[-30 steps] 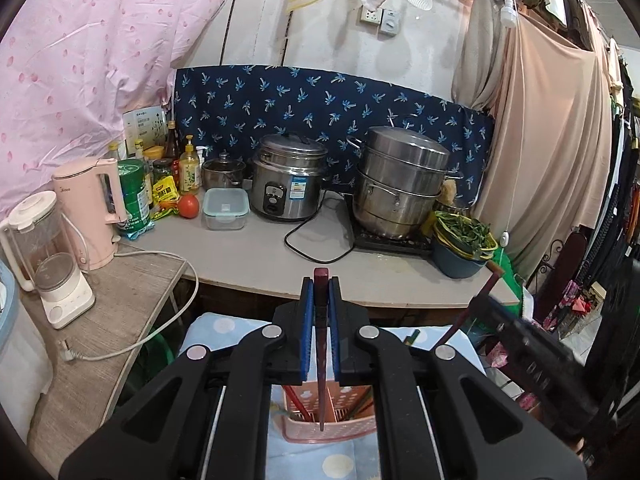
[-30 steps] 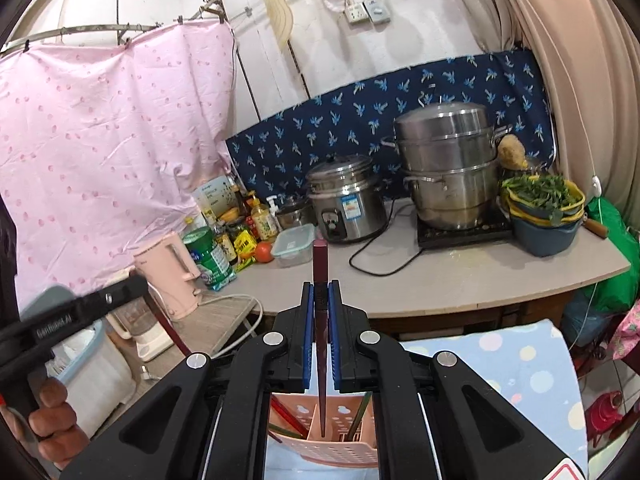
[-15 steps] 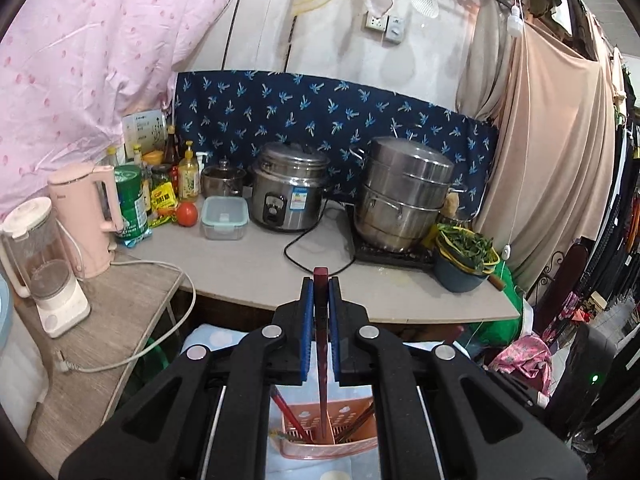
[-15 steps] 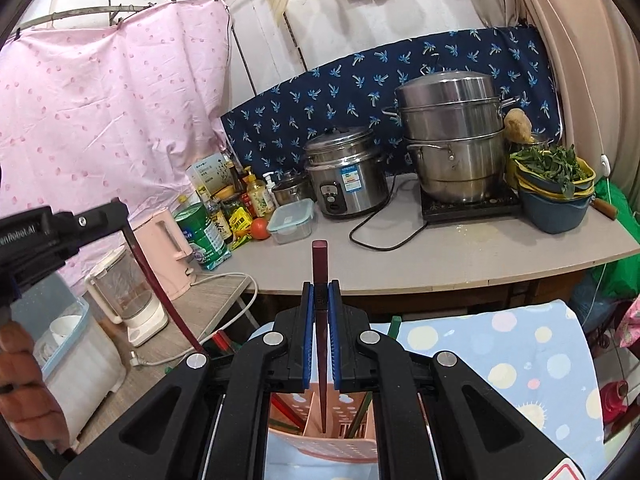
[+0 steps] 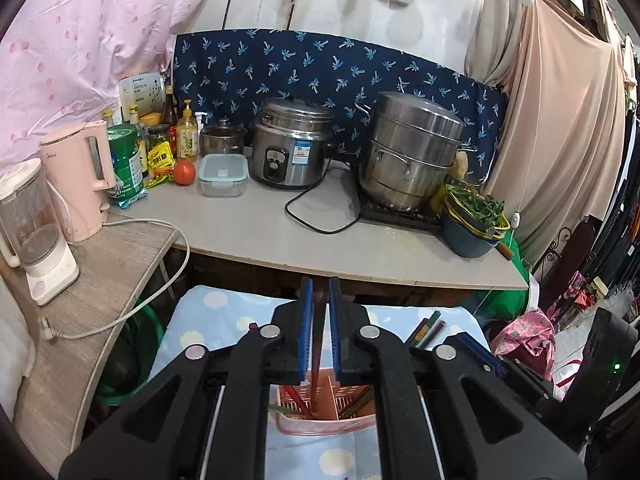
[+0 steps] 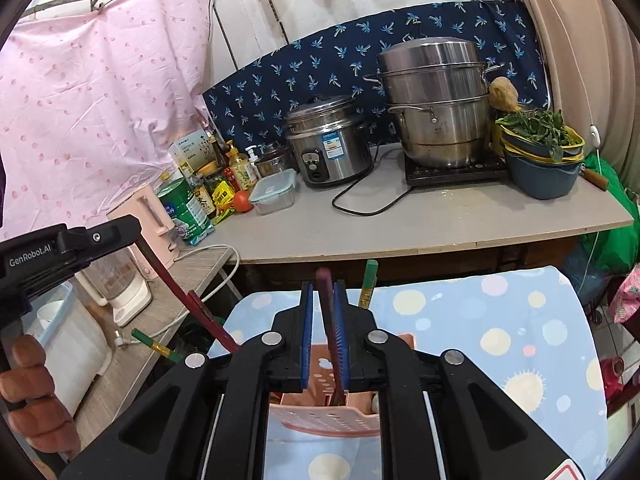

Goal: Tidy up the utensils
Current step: 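Lower the chopsticks into the basket and open both grippers, then move both grippers back down to the red chopstick and gold spoon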

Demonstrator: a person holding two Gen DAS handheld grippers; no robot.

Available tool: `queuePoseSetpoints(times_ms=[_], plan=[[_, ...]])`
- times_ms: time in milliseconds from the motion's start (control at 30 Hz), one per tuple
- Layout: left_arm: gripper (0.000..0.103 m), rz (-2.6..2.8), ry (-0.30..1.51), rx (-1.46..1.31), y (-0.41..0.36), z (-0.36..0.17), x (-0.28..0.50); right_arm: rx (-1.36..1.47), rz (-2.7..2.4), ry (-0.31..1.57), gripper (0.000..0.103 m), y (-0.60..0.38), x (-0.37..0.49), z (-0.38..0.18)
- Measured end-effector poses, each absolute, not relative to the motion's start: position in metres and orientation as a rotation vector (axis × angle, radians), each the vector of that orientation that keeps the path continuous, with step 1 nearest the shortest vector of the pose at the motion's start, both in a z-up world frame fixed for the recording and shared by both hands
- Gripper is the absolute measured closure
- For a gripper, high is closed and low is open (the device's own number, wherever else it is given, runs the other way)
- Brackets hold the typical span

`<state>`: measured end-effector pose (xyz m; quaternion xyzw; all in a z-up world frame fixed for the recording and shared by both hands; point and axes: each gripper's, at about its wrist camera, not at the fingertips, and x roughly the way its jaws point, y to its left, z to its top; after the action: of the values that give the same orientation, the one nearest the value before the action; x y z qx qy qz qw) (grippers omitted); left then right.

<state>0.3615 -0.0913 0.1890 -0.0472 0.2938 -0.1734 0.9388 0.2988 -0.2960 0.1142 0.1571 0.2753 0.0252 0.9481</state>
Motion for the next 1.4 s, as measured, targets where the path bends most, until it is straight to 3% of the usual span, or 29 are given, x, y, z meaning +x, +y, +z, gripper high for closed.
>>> queuePoseSetpoints(times_ms=[67, 133, 167, 400, 600, 1400], plan=[[0.082, -0.359, 0.600, -0.100, -0.090, 0.189, 0.356, 0.328, 0.048, 0.556, 0.082, -0.298, 0.293, 0.115], [0.058, -0.351, 0.590, -0.107, -0.088, 0.190, 0.350, 0.332, 0.043, 0.546, 0.079, -0.299, 0.284, 0.118], [0.057, -0.345, 0.579, -0.109, -0.086, 0.191, 0.344, 0.332, 0.040, 0.541, 0.077, -0.300, 0.280, 0.120], [0.056, -0.350, 0.592, -0.082, -0.079, 0.183, 0.310, 0.338, 0.042, 0.551, 0.072, -0.299, 0.238, 0.121], [0.047, -0.342, 0.640, -0.046, -0.068, 0.155, 0.268, 0.330, 0.048, 0.606, 0.071, -0.287, 0.189, 0.104], [0.047, -0.262, 0.924, 0.056, -0.032, 0.001, 0.143, 0.234, 0.098, 0.959, 0.071, -0.202, 0.032, -0.054]])
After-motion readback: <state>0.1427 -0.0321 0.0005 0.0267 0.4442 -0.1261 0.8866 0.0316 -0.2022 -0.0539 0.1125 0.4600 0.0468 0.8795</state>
